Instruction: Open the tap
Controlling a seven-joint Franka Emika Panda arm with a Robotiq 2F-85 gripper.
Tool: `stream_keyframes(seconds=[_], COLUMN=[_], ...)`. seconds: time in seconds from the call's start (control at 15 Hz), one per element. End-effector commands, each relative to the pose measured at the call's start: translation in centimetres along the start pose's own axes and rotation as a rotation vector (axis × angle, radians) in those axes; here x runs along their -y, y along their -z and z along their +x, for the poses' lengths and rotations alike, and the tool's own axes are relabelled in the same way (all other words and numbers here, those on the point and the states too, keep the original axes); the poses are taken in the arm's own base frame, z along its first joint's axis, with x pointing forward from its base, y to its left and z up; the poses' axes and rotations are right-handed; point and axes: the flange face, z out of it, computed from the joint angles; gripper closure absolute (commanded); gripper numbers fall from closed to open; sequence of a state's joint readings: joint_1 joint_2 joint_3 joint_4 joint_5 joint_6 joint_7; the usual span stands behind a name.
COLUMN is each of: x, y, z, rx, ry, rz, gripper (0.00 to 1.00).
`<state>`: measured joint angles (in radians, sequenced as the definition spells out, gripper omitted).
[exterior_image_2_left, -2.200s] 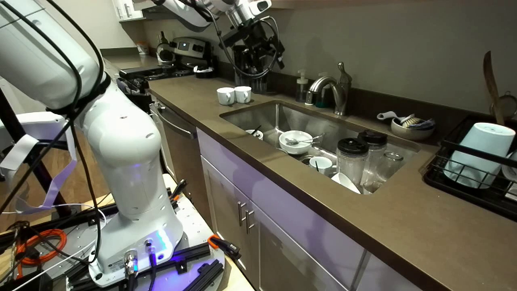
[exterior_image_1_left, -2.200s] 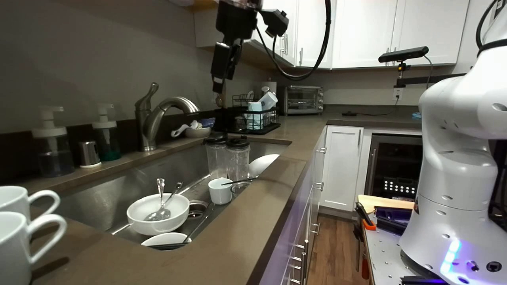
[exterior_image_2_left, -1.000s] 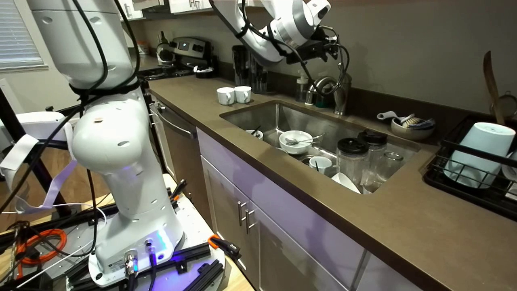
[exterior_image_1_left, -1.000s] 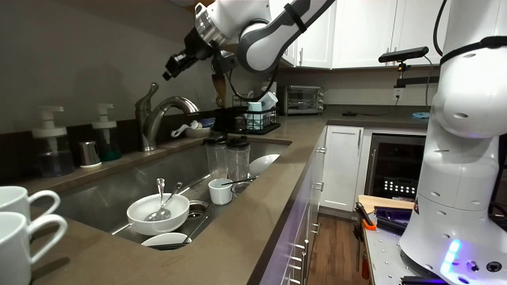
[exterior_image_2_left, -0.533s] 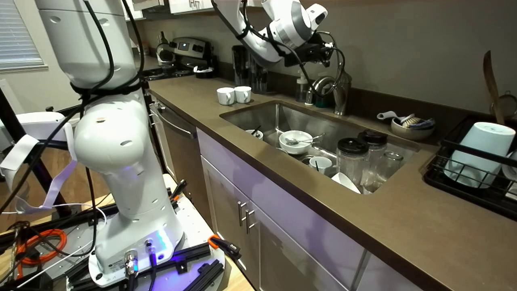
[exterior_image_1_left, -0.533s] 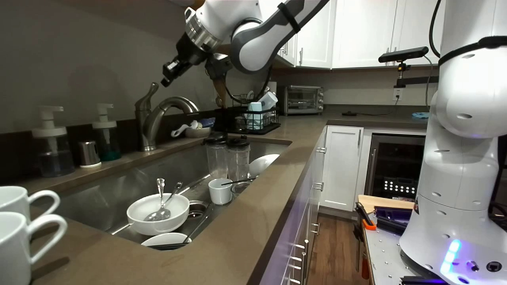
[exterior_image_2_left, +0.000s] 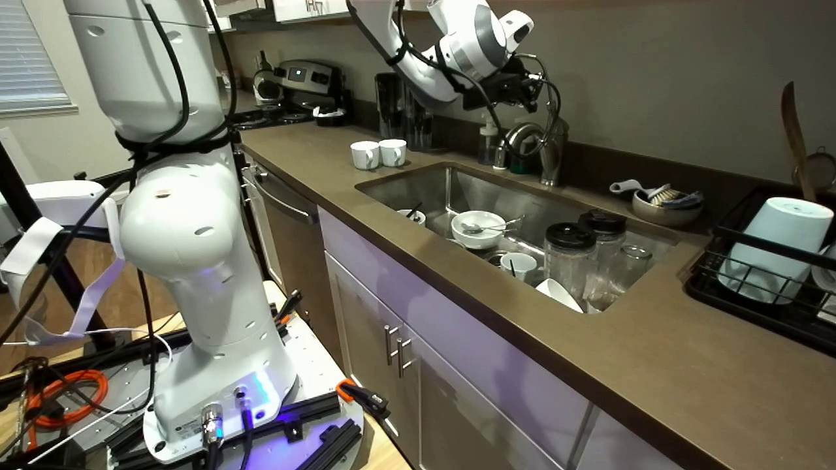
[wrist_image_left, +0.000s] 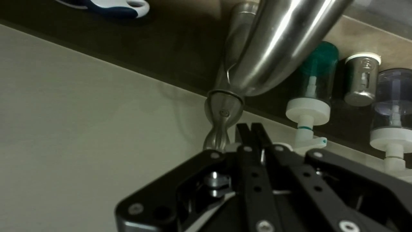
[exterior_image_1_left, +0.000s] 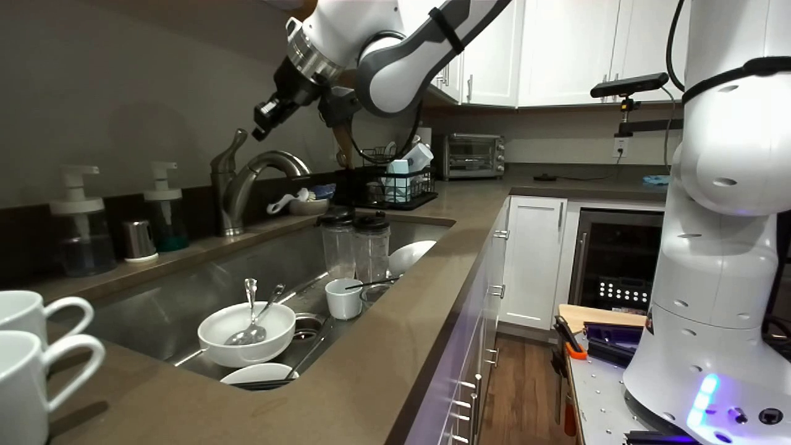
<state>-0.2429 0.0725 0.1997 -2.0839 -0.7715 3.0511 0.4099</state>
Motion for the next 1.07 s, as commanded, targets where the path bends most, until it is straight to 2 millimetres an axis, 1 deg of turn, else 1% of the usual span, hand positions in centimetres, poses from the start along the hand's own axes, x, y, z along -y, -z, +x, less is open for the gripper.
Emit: stream_keyframes(seconds=[0.0,0.2,0.4,1.0], x=[-0.3,-0.8,-1.2,-2.3], y=[-1.1,-1.7,-2.3,-3.9], z=[0.8,1.3,1.7,2.1], rx=[0.001,-0.004,-0.011,-0.026], ry=[0.008,0.017,0.013,0.008], rz=[-0.012,-0.018,-0.018,-0.026], gripper=[0.95,0.97,0.95,0.96])
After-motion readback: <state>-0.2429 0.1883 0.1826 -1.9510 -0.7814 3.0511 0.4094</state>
